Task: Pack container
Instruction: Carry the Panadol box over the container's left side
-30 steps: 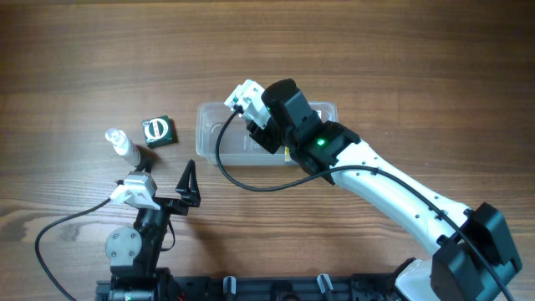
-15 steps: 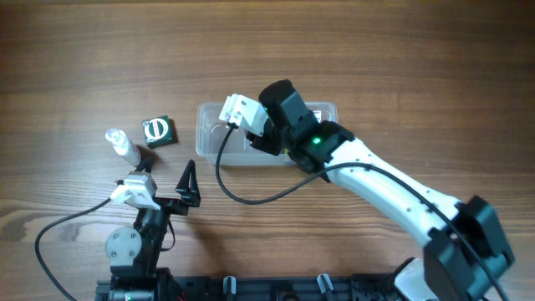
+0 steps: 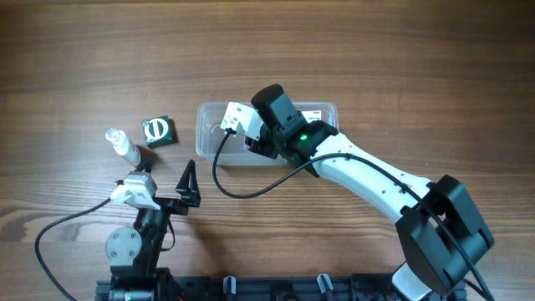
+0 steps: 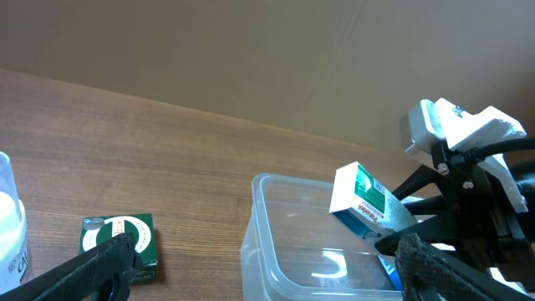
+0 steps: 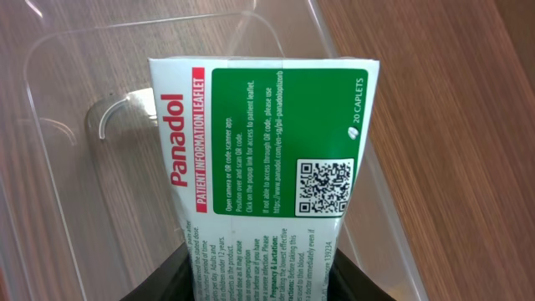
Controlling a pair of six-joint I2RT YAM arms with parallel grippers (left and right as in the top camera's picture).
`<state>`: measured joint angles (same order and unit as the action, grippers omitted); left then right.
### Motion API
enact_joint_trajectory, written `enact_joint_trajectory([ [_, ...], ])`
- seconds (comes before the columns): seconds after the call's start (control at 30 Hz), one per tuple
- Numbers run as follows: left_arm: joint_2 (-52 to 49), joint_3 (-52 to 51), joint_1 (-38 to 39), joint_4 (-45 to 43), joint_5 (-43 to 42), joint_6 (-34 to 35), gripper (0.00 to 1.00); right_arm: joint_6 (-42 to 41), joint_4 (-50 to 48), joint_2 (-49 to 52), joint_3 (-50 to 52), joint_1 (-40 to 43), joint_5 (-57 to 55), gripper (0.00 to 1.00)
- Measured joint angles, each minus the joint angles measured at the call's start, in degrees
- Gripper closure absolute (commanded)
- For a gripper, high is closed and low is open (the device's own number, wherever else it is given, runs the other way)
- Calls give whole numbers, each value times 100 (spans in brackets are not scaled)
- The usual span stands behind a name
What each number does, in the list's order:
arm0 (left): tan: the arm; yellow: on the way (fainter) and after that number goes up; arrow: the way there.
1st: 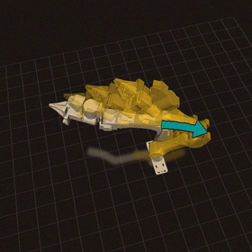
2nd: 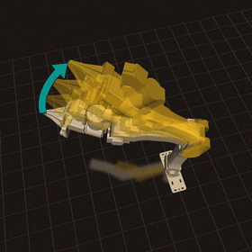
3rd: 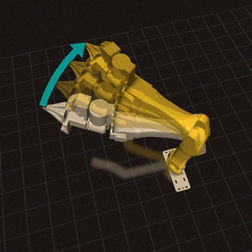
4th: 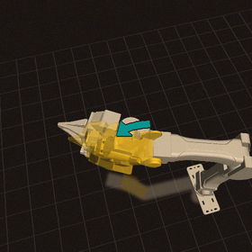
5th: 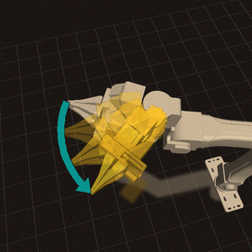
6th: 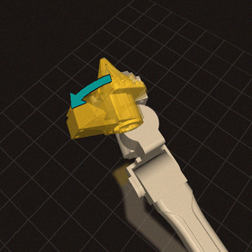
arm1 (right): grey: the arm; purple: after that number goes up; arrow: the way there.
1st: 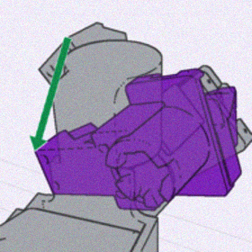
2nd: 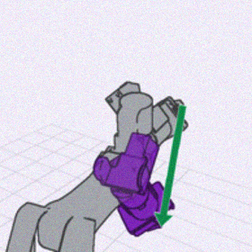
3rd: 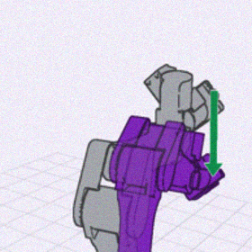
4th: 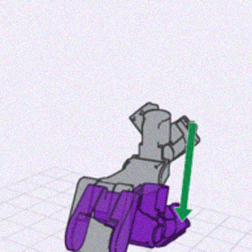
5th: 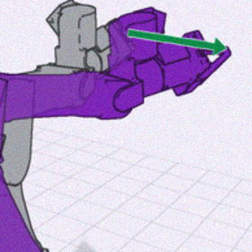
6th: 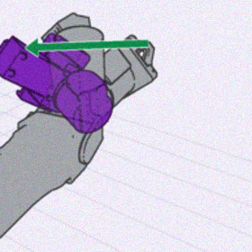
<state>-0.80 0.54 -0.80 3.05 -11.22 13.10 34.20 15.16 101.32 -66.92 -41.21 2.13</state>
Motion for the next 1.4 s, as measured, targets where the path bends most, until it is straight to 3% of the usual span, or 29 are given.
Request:
enact_joint_trajectory([
  [0.37, 0, 0, 0, 0, 0, 0, 0, 46, 166, 7, 0, 0, 0, 60],
  [0.93, 0, 0, 0, 0, 0, 0, 0, 673, 214, 361, 0, 4, -260, 63],
  [1.2, 0, 0, 0, 0, 0, 0, 0, 807, 107, 361, 0, 4, -551, 27],
  [1.4, 0, 0, 0, 0, 0, 0, 0, 813, -85, 361, 0, 4, -627, 22],
])
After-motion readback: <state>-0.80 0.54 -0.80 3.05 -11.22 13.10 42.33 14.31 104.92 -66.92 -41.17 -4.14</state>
